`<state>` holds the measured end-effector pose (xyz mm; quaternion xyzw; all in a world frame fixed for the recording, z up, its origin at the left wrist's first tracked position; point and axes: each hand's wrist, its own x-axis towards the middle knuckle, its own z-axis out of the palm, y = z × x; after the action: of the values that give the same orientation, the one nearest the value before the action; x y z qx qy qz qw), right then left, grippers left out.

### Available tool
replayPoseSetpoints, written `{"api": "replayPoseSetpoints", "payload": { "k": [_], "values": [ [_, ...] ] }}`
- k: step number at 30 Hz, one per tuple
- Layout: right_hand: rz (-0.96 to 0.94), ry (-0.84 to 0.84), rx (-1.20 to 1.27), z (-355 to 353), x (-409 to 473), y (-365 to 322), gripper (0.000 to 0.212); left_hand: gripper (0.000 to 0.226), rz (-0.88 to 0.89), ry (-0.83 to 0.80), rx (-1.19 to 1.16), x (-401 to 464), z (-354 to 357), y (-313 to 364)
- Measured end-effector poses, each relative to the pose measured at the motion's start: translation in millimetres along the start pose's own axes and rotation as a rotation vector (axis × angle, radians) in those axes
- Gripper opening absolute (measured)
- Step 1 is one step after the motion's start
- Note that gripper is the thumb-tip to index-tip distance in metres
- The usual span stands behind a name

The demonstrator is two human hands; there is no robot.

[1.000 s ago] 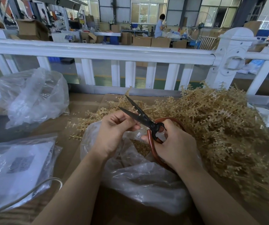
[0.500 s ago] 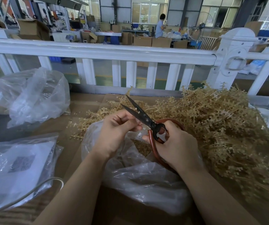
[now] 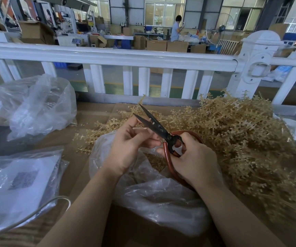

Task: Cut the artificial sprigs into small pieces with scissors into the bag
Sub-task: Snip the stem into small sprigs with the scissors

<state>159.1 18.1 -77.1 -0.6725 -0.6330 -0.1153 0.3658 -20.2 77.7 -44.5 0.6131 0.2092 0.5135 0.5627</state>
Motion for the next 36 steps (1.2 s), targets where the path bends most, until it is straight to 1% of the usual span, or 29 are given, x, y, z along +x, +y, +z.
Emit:
{"api": "replayPoseSetpoints", "payload": {
  "k": [4, 8, 14, 18, 21, 28, 36],
  "values": [
    [0.008, -0.012, -0.001, -0.3, 0.1, 0.1, 0.057, 0.019, 0.033, 0.011, 0.039, -0.4, 1.2, 2.1],
    [0.01, -0.028, 0.007, -1.6, 0.2, -0.6, 0.058, 0.025, 0.036, 0.025, 0.049, -1.0, 2.2, 3.0],
    [0.002, -0.044, 0.014, -3.1, -0.1, -1.5, 0.058, 0.022, 0.049, 0.002, 0.034, -0.9, 2.7, 5.0],
    [0.02, -0.067, 0.035, -6.1, 0.0, -3.4, 0.075, 0.025, 0.043, 0.001, 0.03, -1.4, 1.8, 3.8],
    [0.017, -0.09, 0.057, -7.1, 0.7, -5.4, 0.081, 0.025, 0.043, -0.015, 0.048, -0.4, 2.1, 0.9],
    [0.003, -0.099, 0.113, -9.6, -0.3, -6.0, 0.071, 0.018, 0.049, -0.06, 0.056, -0.3, 3.3, -2.3],
    [0.023, -0.121, 0.128, -10.1, 0.6, -7.4, 0.075, 0.03, 0.076, -0.082, 0.085, 0.5, 2.7, -4.7]
  ]
}}
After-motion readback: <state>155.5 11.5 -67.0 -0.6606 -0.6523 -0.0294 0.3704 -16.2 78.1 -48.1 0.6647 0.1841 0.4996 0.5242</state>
